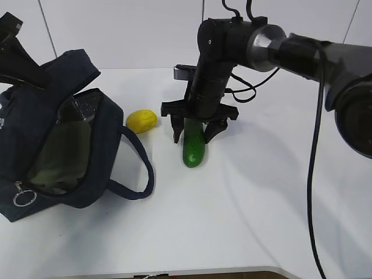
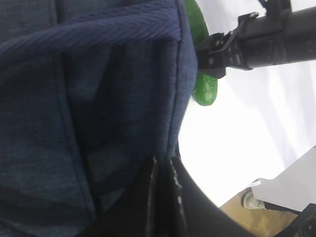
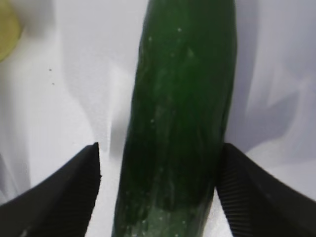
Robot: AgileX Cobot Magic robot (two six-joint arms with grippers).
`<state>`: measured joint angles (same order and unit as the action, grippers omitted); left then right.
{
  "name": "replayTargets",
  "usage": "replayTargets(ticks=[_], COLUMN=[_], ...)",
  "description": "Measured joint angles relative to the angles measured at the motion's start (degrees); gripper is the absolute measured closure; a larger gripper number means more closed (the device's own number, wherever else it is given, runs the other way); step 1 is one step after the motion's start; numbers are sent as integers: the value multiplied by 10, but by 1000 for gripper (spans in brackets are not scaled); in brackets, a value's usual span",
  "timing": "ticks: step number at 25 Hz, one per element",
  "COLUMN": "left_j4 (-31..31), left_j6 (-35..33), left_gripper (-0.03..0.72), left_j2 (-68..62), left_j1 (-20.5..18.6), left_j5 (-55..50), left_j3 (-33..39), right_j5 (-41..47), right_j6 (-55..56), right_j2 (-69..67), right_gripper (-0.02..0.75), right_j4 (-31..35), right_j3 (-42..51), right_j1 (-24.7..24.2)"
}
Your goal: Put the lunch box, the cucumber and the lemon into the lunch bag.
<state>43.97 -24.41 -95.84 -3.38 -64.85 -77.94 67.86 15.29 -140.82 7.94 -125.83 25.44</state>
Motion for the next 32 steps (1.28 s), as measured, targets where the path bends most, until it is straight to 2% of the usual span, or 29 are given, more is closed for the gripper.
replayTargets(ticks=[4, 10, 12, 20, 23, 28, 32], left_j4=[0, 0, 0, 0, 0, 1, 1], left_j6=[0, 0, 0, 0, 0, 0, 0], left_gripper=[700, 700, 700, 700, 700, 700, 700], left_j2=[0, 0, 0, 0, 0, 0, 0], left_j1=[0, 0, 0, 0, 0, 0, 0], left_j5=[0, 0, 0, 0, 0, -1, -2], left_j3=[0, 0, 0, 0, 0, 0, 0], right_j5=[-2, -3, -2, 26, 28, 32, 33], right_j6=[0, 0, 0, -38, -62, -113, -139], right_j2=[-3, -3, -3, -3, 0, 1, 1], right_gripper=[181, 323, 344, 364, 364, 365, 365], right_j4=[4, 6, 6, 14, 71, 226, 305], right_j3=[0, 0, -1, -92, -124, -143, -144], right_j1=[0, 0, 0, 0, 0, 0, 2])
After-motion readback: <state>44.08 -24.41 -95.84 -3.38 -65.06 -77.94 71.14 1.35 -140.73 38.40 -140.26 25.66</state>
